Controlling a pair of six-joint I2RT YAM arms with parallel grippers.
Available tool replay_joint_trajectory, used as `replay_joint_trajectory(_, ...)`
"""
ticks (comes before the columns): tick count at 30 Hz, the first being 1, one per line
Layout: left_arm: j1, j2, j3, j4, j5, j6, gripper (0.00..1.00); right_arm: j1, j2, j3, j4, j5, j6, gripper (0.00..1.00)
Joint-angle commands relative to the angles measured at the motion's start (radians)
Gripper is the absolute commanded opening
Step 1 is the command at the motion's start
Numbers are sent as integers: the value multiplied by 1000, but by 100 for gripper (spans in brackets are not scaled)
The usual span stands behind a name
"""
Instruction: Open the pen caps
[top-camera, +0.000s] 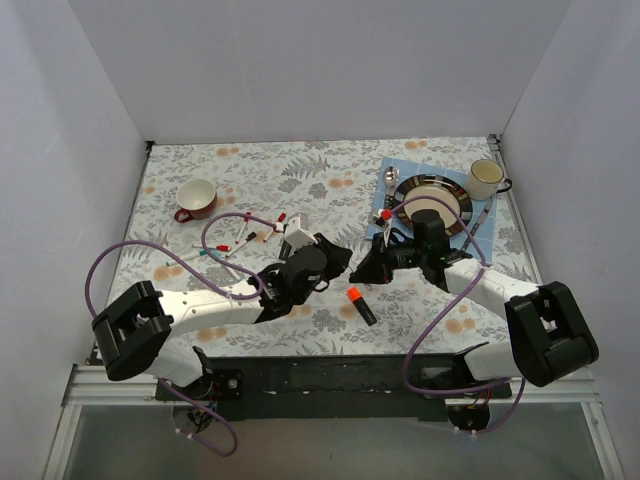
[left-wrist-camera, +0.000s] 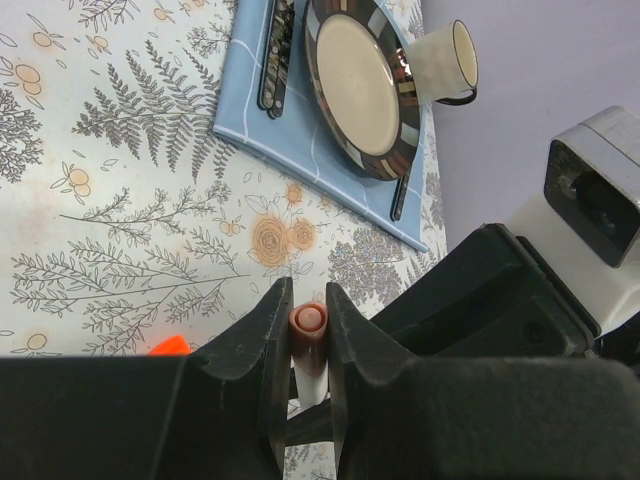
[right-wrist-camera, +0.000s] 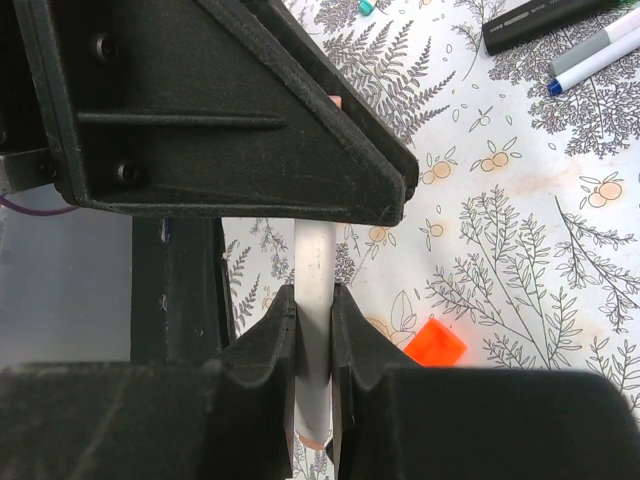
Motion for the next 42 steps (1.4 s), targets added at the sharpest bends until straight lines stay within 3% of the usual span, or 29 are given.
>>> replay_joint_trajectory(1,2,-43,19,-14,-54,32,7,-4,-3,24,22,-31,-18,1)
replay_joint_trajectory(3,2,-53,19,-13,-62,48,0,-4,2,24,19,-28,-18,1)
replay_joint_trajectory(8,57,-90,41,-30,-72,97,0,-4,-3,24,15,-38,-28,1)
replay_joint_trajectory(12,238,-109,73,-60,27,138,0,-4,0,30,2,-42,-44,1)
replay_joint_trajectory(18,375,-139,107,-102,100,160,0,-4,6,36,-21,-26,-61,1)
replay_joint_trajectory(32,381,-116,165,-136,-209,110,0,-3,14,36,-25,15,-59,1)
replay_joint_trajectory(37,399,-83,228,-107,-168,207,0,-15,-9,52,-53,6,-84,1)
replay_joint_trajectory(42,494,-32,295,-168,13,269,0,-44,-44,84,-140,-23,-209,1)
